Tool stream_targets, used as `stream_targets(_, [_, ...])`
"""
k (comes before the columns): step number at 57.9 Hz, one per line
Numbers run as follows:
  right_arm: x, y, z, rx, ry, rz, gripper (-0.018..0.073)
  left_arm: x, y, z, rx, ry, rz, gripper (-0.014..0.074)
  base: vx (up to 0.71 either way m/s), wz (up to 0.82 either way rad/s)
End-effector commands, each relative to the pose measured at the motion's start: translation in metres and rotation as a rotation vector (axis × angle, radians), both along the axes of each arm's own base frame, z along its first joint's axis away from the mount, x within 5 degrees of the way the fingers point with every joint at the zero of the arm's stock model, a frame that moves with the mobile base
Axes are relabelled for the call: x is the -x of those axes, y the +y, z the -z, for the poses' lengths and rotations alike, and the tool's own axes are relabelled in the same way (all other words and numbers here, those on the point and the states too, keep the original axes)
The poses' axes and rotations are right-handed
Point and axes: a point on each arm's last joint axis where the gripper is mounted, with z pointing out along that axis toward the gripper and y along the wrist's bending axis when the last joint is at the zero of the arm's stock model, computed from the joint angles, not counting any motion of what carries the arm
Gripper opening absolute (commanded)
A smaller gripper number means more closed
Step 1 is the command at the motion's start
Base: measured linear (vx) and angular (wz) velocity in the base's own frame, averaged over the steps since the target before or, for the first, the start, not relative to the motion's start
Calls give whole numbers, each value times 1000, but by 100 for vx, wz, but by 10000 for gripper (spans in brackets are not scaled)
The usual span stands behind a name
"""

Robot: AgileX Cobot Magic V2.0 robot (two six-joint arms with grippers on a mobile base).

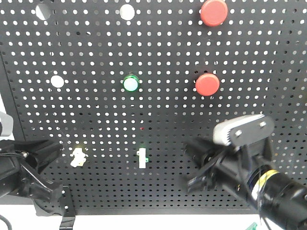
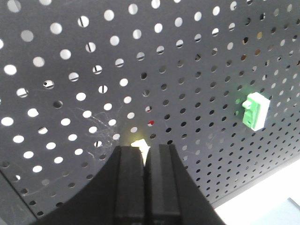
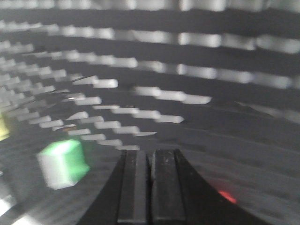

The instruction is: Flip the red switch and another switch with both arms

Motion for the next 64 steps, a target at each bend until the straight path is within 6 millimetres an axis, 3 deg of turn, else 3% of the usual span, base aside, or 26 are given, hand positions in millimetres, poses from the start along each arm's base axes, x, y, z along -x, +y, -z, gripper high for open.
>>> stream_targets(1, [-2, -9, -24, -82, -113, 47, -6, 3, 1, -22, 60, -114, -4, 3, 0, 0])
stream_targets(23, [-9, -2, 3, 57, 28, 12, -6, 2, 0, -22, 62, -119, -4, 3, 0, 0])
stream_targets(34, [-8, -2, 21, 132, 186, 12, -6, 1, -1, -20, 59, -113, -4, 3, 0, 0])
stream_targets(46, [-4, -4, 25, 181, 244, 7, -6, -1, -1, -18, 56, -105, -5, 3, 0, 0])
stream_targets(54, [2, -7, 15, 166, 213, 8, -6, -1, -1, -18, 55, -106, -4, 3, 0, 0])
stream_targets(64, [19, -15, -24, 76, 25, 13, -6, -1, -1, -18, 53, -98, -4, 3, 0, 0])
